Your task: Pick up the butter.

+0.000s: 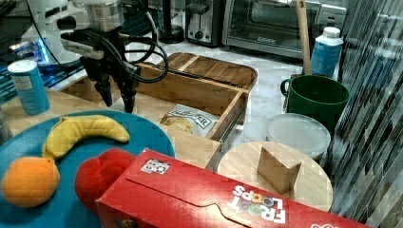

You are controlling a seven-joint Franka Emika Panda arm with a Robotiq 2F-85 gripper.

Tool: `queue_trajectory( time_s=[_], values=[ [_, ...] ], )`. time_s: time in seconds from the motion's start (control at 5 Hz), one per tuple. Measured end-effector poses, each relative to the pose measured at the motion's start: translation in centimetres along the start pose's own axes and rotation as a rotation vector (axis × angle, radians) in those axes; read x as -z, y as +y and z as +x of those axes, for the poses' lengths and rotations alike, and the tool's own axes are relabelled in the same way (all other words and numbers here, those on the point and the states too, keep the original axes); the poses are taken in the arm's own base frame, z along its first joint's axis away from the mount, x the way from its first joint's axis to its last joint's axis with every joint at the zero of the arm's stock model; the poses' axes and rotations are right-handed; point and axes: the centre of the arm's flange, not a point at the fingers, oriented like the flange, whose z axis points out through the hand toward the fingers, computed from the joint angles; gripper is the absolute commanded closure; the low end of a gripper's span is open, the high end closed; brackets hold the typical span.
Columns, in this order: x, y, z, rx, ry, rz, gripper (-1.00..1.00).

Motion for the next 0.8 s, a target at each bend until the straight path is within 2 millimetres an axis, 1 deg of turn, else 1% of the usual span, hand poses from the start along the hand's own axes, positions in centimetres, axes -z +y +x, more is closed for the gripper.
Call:
queue_trajectory(
  time_s=[0.4, 0.8],
  values=[
    [0.2, 0.1, -0.1, 0.002, -0.006, -0.006, 1.00],
    [0.8, 0.2, -1.0, 0.147, 0.073, -0.047, 1.00]
  ],
)
